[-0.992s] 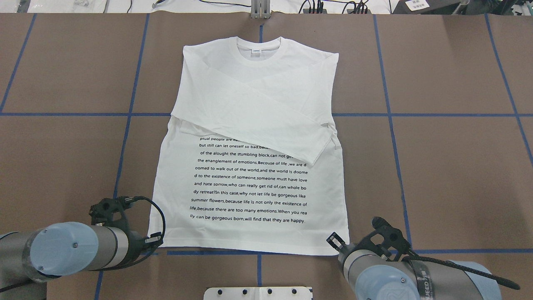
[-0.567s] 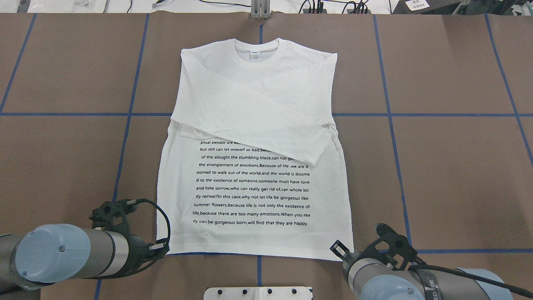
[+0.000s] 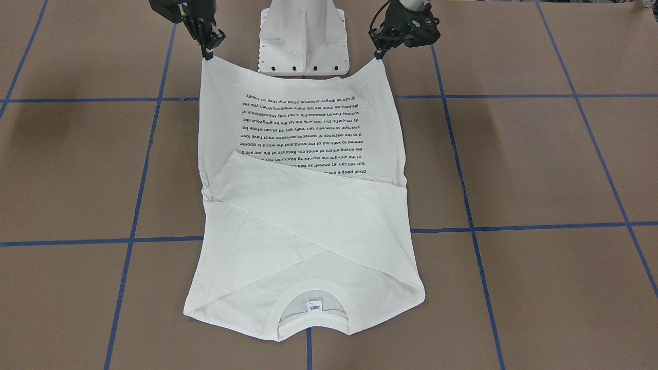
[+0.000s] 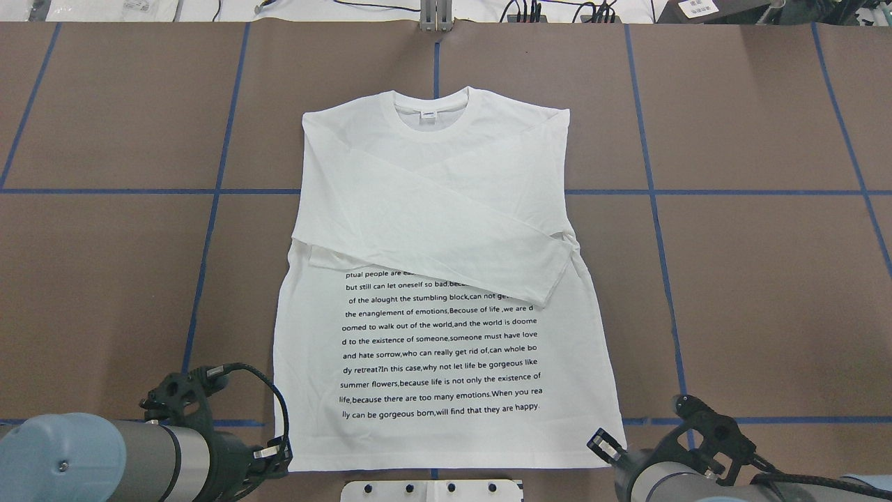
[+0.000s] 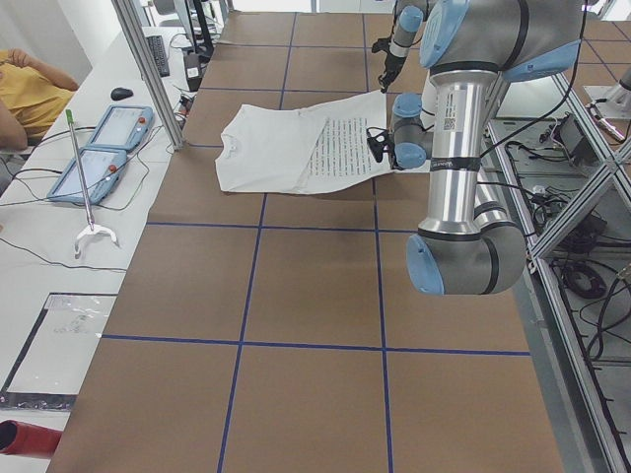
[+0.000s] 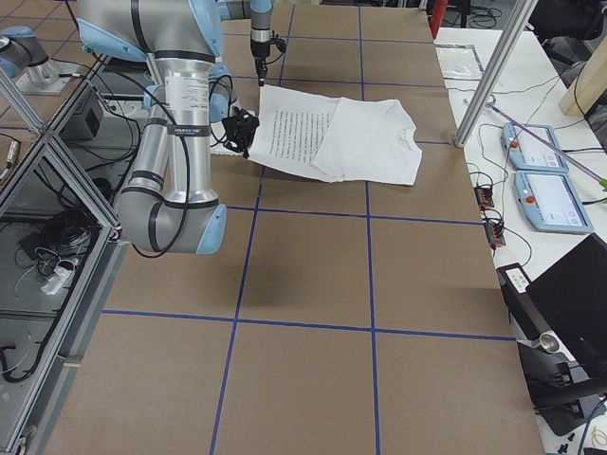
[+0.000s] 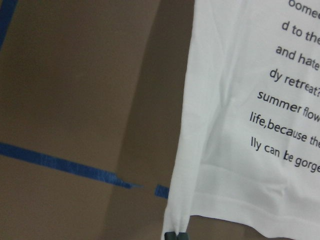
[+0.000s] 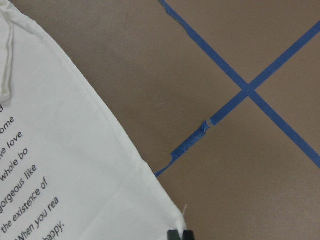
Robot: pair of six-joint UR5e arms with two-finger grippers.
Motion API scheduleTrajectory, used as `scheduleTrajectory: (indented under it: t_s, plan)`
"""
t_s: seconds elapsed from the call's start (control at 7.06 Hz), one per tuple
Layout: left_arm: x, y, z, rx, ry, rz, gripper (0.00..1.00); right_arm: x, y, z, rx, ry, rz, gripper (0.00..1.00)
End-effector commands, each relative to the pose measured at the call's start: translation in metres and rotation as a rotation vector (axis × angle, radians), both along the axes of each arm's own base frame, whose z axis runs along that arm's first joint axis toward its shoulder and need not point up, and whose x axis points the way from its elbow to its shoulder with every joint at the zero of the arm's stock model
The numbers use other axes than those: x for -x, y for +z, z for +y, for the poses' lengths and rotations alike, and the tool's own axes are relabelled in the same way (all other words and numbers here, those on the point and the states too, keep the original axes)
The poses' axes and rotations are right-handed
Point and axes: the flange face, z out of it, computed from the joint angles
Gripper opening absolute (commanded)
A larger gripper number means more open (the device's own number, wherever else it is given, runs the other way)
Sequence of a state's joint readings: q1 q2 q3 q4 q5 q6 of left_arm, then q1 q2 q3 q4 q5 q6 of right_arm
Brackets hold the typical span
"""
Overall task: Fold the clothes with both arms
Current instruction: 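Lift the hem with both grippers and fold it toward the collar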
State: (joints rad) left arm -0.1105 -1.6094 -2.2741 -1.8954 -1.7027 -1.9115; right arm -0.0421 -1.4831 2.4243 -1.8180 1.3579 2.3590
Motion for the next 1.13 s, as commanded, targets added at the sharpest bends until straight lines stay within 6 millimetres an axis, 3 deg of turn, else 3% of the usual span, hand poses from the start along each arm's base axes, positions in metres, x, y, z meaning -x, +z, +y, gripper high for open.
scheduleTrajectory:
  t_s: [0.0, 0.14, 0.28, 0.43, 0.57, 0.71, 0.85, 0.99]
  plan:
    - [0.03, -0.022, -0.035, -0.053, -0.057, 0.014, 0.0, -0.026, -0.027, -0.038, -0.025, 0.065, -0.061, 0.0]
    - [0.046, -0.042, -0.079, -0.21, -0.088, 0.045, 0.0, -0.023, -0.038, -0.071, -0.105, 0.056, -0.051, 0.0]
    - [0.049, -0.032, -0.118, -0.276, -0.127, 0.006, 0.0, -0.014, -0.046, -0.124, -0.15, 0.063, -0.022, 0.0]
    - [0.044, -0.036, -0.165, -0.324, -0.187, -0.012, 0.0, -0.006, -0.055, -0.192, -0.139, 0.014, 0.002, 0.0]
    - [0.024, -0.044, -0.223, -0.324, -0.235, -0.033, 0.0, -0.018, -0.052, -0.255, -0.142, -0.029, 0.026, 0.0]
    - [0.019, -0.047, -0.277, -0.348, -0.282, -0.069, 0.0, -0.015, -0.045, -0.301, -0.198, -0.068, 0.076, 0.0]
    - [0.033, -0.027, -0.326, -0.389, -0.343, -0.073, 0.0, -0.005, -0.035, -0.349, -0.205, -0.06, 0.119, 0.0]
    - [0.022, -0.001, -0.366, -0.408, -0.379, -0.061, 0.0, 0.002, -0.026, -0.396, -0.221, -0.04, 0.135, 0.0]
